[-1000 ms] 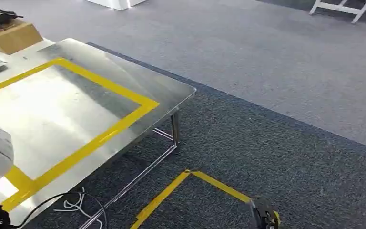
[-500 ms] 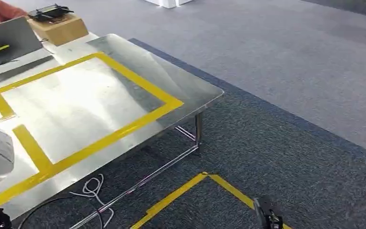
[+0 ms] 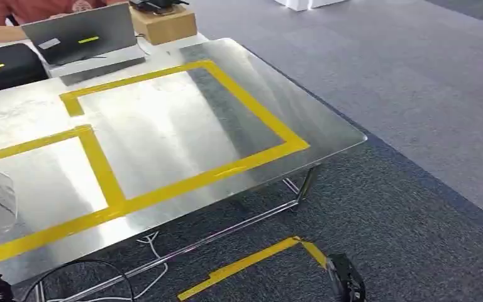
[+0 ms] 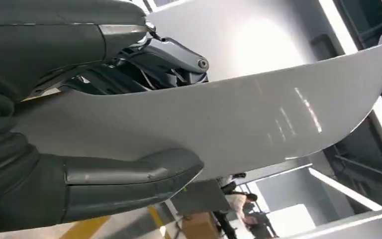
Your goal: Take the parts from the cabinet and place them on the table.
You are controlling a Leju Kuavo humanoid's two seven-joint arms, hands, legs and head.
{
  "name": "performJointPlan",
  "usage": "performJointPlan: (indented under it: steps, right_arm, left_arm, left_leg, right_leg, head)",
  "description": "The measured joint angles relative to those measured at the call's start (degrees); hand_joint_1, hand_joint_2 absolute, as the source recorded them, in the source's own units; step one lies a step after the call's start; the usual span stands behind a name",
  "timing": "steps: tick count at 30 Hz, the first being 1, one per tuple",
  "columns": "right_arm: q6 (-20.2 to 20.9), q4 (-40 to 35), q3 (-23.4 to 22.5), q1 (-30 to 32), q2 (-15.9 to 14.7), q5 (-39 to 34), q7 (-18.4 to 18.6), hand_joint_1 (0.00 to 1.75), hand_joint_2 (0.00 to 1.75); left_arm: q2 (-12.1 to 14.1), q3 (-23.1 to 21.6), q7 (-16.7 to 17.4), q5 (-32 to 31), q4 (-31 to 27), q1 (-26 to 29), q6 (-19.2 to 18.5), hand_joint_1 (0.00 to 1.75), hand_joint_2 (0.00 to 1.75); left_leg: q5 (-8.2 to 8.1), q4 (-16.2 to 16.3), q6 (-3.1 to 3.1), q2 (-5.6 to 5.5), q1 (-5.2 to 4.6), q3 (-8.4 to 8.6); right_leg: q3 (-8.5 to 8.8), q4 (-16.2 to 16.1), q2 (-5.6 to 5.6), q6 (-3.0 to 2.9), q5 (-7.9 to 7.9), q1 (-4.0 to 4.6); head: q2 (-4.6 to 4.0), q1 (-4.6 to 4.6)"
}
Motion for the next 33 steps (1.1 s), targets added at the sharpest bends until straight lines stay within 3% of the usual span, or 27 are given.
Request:
performJointPlan:
  steps: [1, 2, 3, 4, 5, 6, 9, 10, 11, 12, 13, 15, 16, 17, 19, 20, 21, 22, 25, 26, 27, 28, 30, 31, 32, 33]
  right_arm:
    - [-0.02, 0.0, 0.0, 0.18, 0.0, 0.09, 0.02, 0.0, 0.0]
    - [-0.04, 0.0, 0.0, 0.16, -0.02, 0.13, 0.07, 0.0, 0.0]
    - [-0.07, 0.0, 0.0, 0.04, -0.04, 0.15, 0.07, 0.0, 0.0]
    - [-0.07, 0.0, 0.0, -0.11, -0.11, 0.15, 0.07, 0.0, 0.0]
    - [-0.07, 0.0, 0.0, -0.19, -0.2, 0.15, 0.07, 0.0, 0.0]
    - [-0.07, 0.0, 0.0, -0.24, -0.2, 0.15, 0.04, 0.0, 0.0]
    - [-0.07, -0.02, 0.02, -0.18, -0.2, 0.17, 0.15, 0.0, 0.0]
    - [-0.07, -0.02, 0.02, -0.33, -0.06, 0.17, 0.13, 0.0, 0.0]
    - [-0.07, -0.04, 0.02, -0.52, -0.15, 0.2, 0.13, 0.0, 0.0]
    - [-0.09, -0.07, 0.02, -0.55, -0.22, 0.2, 0.09, 0.0, 0.0]
    - [-0.13, -0.07, 0.02, -0.47, -0.24, 0.2, 0.09, 0.0, 0.0]
    - [-0.11, -0.04, 0.02, -0.2, -0.26, 0.2, 0.13, 0.0, 0.0]
    - [-0.11, -0.04, 0.02, -0.14, -0.26, 0.2, 0.13, 0.0, 0.0]
    - [-0.07, -0.04, 0.02, -0.13, -0.26, 0.2, 0.13, 0.0, 0.0]
    - [-0.07, -0.07, 0.02, -0.27, -0.24, 0.24, 0.13, 0.0, 0.0]
    - [-0.07, -0.07, 0.02, -0.35, -0.24, 0.28, 0.13, 0.0, 0.0]
    - [-0.11, -0.07, 0.02, -0.38, -0.26, 0.33, 0.15, 0.0, 0.0]
    - [-0.11, -0.07, 0.02, -0.48, -0.26, 0.37, 0.17, 0.0, 0.0]
    - [-0.07, -0.11, 0.04, -0.69, -0.26, 0.48, 0.17, 0.0, 0.0]
    - [-0.04, -0.24, 0.04, -0.7, -0.26, 0.55, 0.17, 0.0, 0.0]
    - [-0.07, -0.26, 0.04, -0.97, -0.26, 0.57, 0.13, 0.0, 0.0]
    - [-0.07, -0.26, 0.04, -1.06, -0.26, 0.59, 0.15, 0.0, 0.0]
    - [-0.04, -0.24, 0.09, -0.66, -0.26, 0.74, 0.17, 0.0, 0.0]
    - [-0.07, -0.24, 0.09, -0.38, -0.26, 0.74, 0.17, 0.0, 0.0]
    - [-0.09, -0.24, 0.09, -0.3, -0.28, 0.79, 0.17, 0.0, 0.0]
    - [-0.11, -0.24, 0.09, -0.38, -0.28, 0.79, 0.15, 0.0, 0.0]
  left_arm:
    - [-0.07, -0.02, 0.0, 0.0, 0.0, 0.06, 0.02, 1.75, 1.75]
    - [-0.11, -0.02, 0.0, 0.0, 0.0, 0.06, 0.07, 1.75, 1.75]
    - [-0.18, -0.02, 0.0, 0.0, 0.0, 0.07, 0.09, 1.75, 1.75]
    - [-0.24, -0.02, 0.0, 0.0, 0.0, 0.06, 0.09, 1.75, 1.75]
    - [-0.31, -0.04, 0.0, 0.0, 0.0, 0.07, 0.13, 1.75, 1.75]
    - [-0.35, -0.04, 0.0, 0.0, -0.04, -0.06, 0.13, 1.75, 1.75]
    - [-0.44, -0.07, 0.0, 0.02, -0.09, 0.25, 0.17, 1.75, 1.75]
    - [-0.39, -0.09, 0.0, 0.02, -0.13, 0.31, 0.15, 1.75, 1.75]
    - [-0.42, -0.09, 0.0, 0.0, -0.22, 0.44, 0.17, 1.75, 1.75]
    - [-0.35, -0.09, 0.0, 0.0, -0.28, 0.15, 0.17, 1.75, 1.75]
    - [-0.35, -0.09, 0.0, 0.02, -0.28, -0.01, 0.17, 1.75, 1.75]
    - [-0.42, -0.09, 0.0, 0.02, -0.28, 0.21, 0.17, 1.75, 1.75]
    - [-0.42, -0.09, 0.0, 0.02, -0.28, 0.27, 0.17, 1.75, 1.75]
    - [-0.42, -0.07, 0.0, 0.06, -0.28, 0.25, 0.18, 1.75, 1.75]
    - [-0.42, -0.09, 0.0, 0.11, -0.28, 0.26, 0.17, 1.75, 1.75]
    - [-0.42, -0.09, 0.0, 0.18, -0.33, 0.26, 0.17, 1.75, 1.75]
    - [-0.39, -0.09, 0.0, 0.17, -0.33, 0.12, 0.2, 1.75, 1.75]
    - [-0.42, -0.09, 0.0, 0.17, -0.42, 0.04, 0.22, 1.75, 1.75]
    - [-0.42, -0.02, -0.02, 0.44, -0.44, 0.51, 0.31, 1.75, 1.75]
    - [-0.44, -0.02, -0.04, 0.57, -0.5, 0.59, 0.31, 1.75, 1.75]
    - [-0.44, 0.0, -0.09, 0.92, -0.61, 0.49, 0.31, 1.75, 1.75]
    - [-0.44, 0.0, -0.09, 1.05, -0.61, 0.35, 0.24, 1.75, 1.75]
    - [-0.44, 0.02, -0.09, 1.38, -0.61, 0.32, 0.11, 1.75, 1.75]
    - [-0.44, 0.04, -0.09, 1.4, -0.61, 0.36, 0.04, 1.75, 1.75]
    - [-0.44, 0.04, -0.09, 1.42, -0.61, 0.36, -0.02, 1.75, 1.75]
    - [-0.44, 0.04, -0.09, 1.44, -0.61, 0.34, -0.02, 1.75, 1.75]
  left_leg:
    - [0.0, 0.01, -0.01, -1.04, 0.0, 0.1]
    - [-0.02, 0.04, -0.03, -1.98, 0.0, 0.21]
    - [-0.1, 0.08, -0.15, -2.85, 0.03, 0.41]
    - [-0.22, 0.12, -0.34, -3.53, 0.08, 0.62]
    - [-0.34, 0.19, -0.58, -4.21, 0.2, 0.61]
    - [-0.4, 0.69, -0.91, -4.75, -0.15, 0.19]
    - [0.28, 0.18, -1.99, -6.82, 0.51, -0.42]
    - [0.12, 0.28, -2.31, -7.4, 0.41, -0.59]
    - [-0.52, 1.24, -2.58, -4.45, 0.13, -0.78]
    - [-2.26, 3.96, -2.95, -1.74, 0.11, -1.94]
    - [-4.59, 8.47, -3.26, -0.29, 0.28, -4.06]
    - [-7.77, 16.93, -3.71, 0.61, 0.7, -8.18]
    - [-7.53, 18.09, -3.85, 0.63, 0.86, -8.83]
    - [-6.04, 16.75, -3.93, 0.7, 0.97, -8.11]
    - [-1.09, 8.04, -3.8, 1.88, 1.0, -3.63]
    - [0.99, 2.86, -3.48, 4.0, 0.85, -0.87]
    - [-0.07, 1.03, -3.37, 6.27, 0.07, 0.16]
    - [-0.08, 0.69, -2.66, 5.78, 0.06, -0.06]
    - [-0.17, 0.3, -1.72, 3.52, 0.01, -0.14]
    - [0.11, -0.19, -1.36, 3.01, 0.56, 0.32]
    - [0.1, -0.3, -0.99, 2.45, 0.62, 0.49]
    - [0.11, -0.29, -0.69, 1.85, 0.65, 0.4]
    - [0.03, -0.28, -0.42, 0.35, 0.61, 0.33]
    - [0.0, -0.26, -0.4, -0.63, 0.59, 0.37]
    - [-0.01, -0.26, -0.42, -1.48, 0.6, 0.43]
    - [-0.05, -0.24, -0.48, -2.26, 0.62, 0.55]
  right_leg:
    - [-0.75, 0.05, 0.04, -0.01, 1.29, 0.0]
    - [-0.2, -2.38, 0.14, -0.1, 3.68, 0.0]
    - [1.53, -6.96, 0.42, -0.2, 6.89, -0.02]
    - [3.66, -12.13, 1.65, -0.36, 9.88, -0.16]
    - [5.22, -15.43, 4.86, -0.6, 10.29, -0.42]
    - [5.72, -16.94, 6.14, -0.69, 9.95, -0.74]
    - [6.24, -16.82, 4.26, -1.4, 9.88, -0.2]
    - [6.51, -17.38, 3.43, -1.84, 10.15, -0.78]
    - [6.81, -17.61, 2.66, -2.06, 10.19, -0.73]
    - [7.08, -17.72, 1.85, -2.52, 10.04, -0.74]
    - [7.21, -17.72, 0.95, -2.72, 9.9, -0.64]
    - [7.38, -17.7, -0.82, -2.88, 9.6, -0.57]
    - [7.49, -17.69, -1.68, -2.81, 9.47, -0.58]
    - [7.68, -17.69, -2.47, -2.68, 9.31, -0.6]
    - [8.31, -17.69, -3.98, -2.4, 8.89, -0.63]
    - [8.73, -17.7, -4.63, -2.15, 8.58, -0.55]
    - [8.88, -17.61, -5.17, -1.67, 8.23, -0.1]
    - [8.89, -17.54, -5.85, -1.26, 8.01, 0.1]
    - [9.84, -18.06, -8.03, -0.36, 7.58, 0.07]
    - [9.36, -17.87, -7.43, -0.08, 7.08, -0.2]
    - [8.81, -15.76, -2.87, 0.14, 5.77, -0.27]
    - [6.68, -11.73, -0.88, 0.14, 3.86, -0.23]
    - [1.58, -2.45, 0.05, 0.23, 0.36, -0.26]
    - [-0.3, 0.13, 0.08, 0.27, 0.18, -0.23]
    - [-0.67, -0.33, 0.09, 0.25, 1.55, -0.24]
    - [0.06, -2.98, 0.12, 0.19, 4.02, -0.28]
  head:
    - [0.0, -0.02]
    - [0.0, 0.0]
    - [0.0, 0.0]
    - [0.0, 0.0]
    - [0.0, -0.02]
    - [0.0, -0.11]
    - [0.0, -0.04]
    - [0.0, -0.09]
    - [0.0, -0.17]
    - [0.0, -0.74]
    - [0.0, -0.74]
    - [0.0, -0.74]
    - [0.0, -0.83]
    - [0.0, -0.79]
    - [0.0, -0.81]
    - [0.0, -0.83]
    - [0.0, -0.85]
    - [0.0, -0.79]
    - [0.0, -0.79]
    - [0.0, -0.79]
    - [0.0, -0.35]
    - [0.0, -0.17]
    - [0.0, -0.17]
    - [0.0, -0.15]
    - [0.0, -0.15]
    - [0.0, -0.11]
